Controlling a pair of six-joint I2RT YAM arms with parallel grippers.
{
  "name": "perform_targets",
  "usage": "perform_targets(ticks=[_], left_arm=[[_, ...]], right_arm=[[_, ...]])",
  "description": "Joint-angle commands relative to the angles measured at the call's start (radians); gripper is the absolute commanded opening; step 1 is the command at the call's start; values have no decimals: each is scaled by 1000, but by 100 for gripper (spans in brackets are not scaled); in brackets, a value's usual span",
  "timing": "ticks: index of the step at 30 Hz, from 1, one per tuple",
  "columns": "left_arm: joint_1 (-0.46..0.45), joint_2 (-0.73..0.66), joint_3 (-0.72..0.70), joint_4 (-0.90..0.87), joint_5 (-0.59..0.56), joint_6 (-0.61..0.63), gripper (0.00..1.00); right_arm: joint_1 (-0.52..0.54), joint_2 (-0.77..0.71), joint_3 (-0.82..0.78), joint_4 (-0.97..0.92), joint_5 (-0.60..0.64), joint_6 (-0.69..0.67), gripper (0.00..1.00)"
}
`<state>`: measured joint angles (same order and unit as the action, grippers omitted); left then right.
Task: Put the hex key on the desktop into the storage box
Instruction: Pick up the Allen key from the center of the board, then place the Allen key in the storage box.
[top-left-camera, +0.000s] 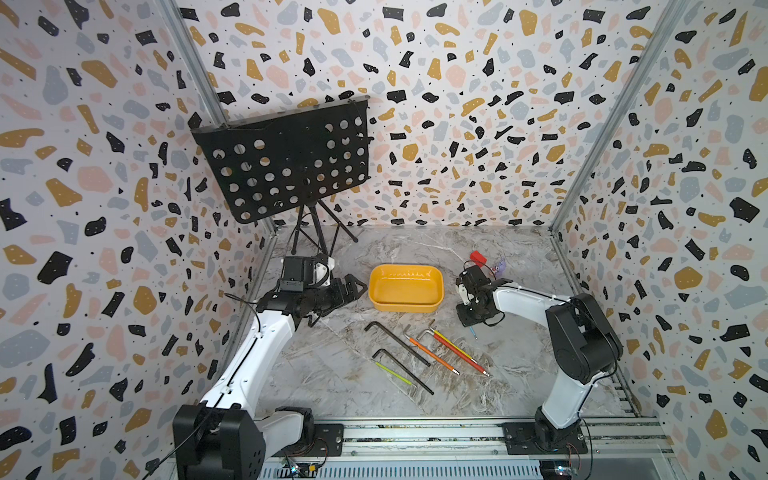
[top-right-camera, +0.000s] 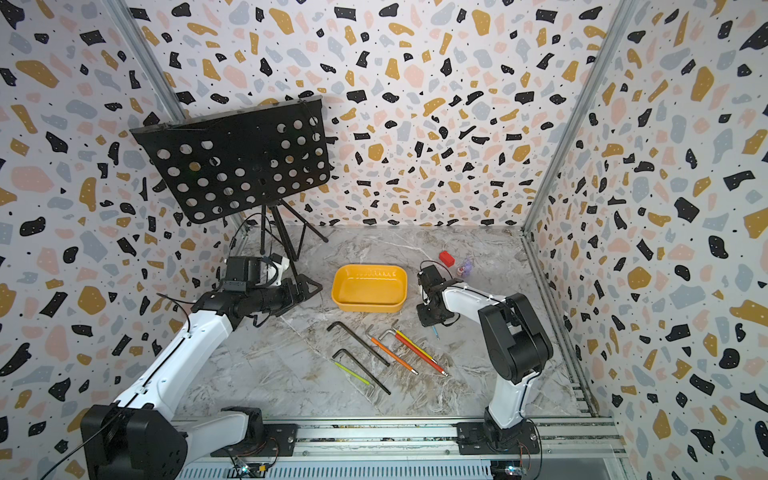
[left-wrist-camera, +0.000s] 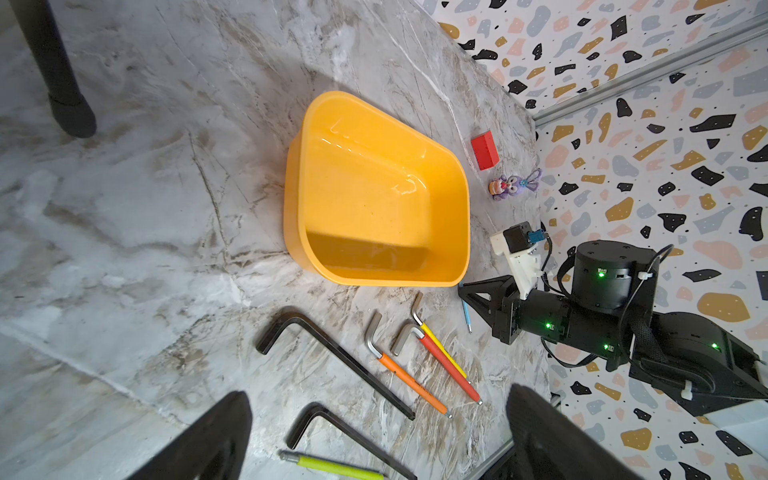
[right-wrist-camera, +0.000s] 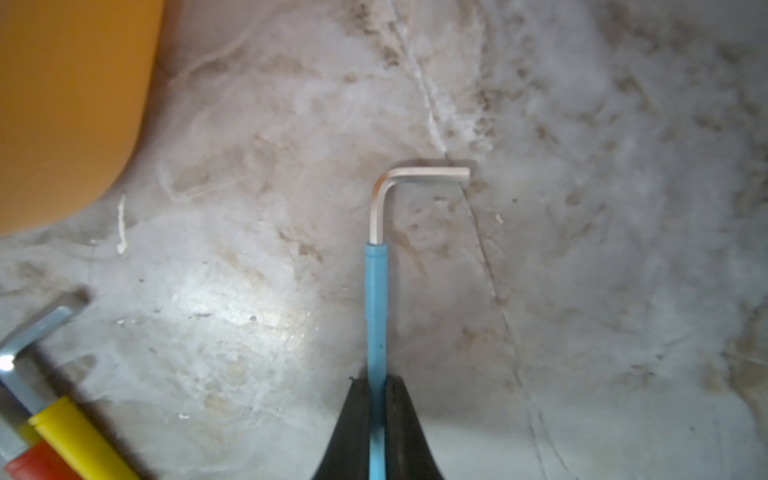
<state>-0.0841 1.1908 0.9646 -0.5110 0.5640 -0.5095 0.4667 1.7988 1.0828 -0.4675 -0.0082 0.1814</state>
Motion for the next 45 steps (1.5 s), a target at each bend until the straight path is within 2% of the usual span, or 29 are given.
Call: perform_targets(ticks=[1, 9, 32, 38, 45], left_arm=[[7, -9, -12, 30, 9, 3, 100], [7, -19, -16, 30, 10, 3, 100], [7, -31, -17, 31, 24, 6, 100], [7, -28, -12, 31, 31, 14, 100], [7, -15, 6, 36, 36, 19, 100]], right_arm=[[9, 50, -31, -5, -17, 13, 0], [8, -9, -32, -22, -14, 11, 0], [8, -340, 66, -175, -24, -36, 0], [9, -325, 157, -186, -57, -93, 0], [8, -183, 340, -207, -127, -135, 0]])
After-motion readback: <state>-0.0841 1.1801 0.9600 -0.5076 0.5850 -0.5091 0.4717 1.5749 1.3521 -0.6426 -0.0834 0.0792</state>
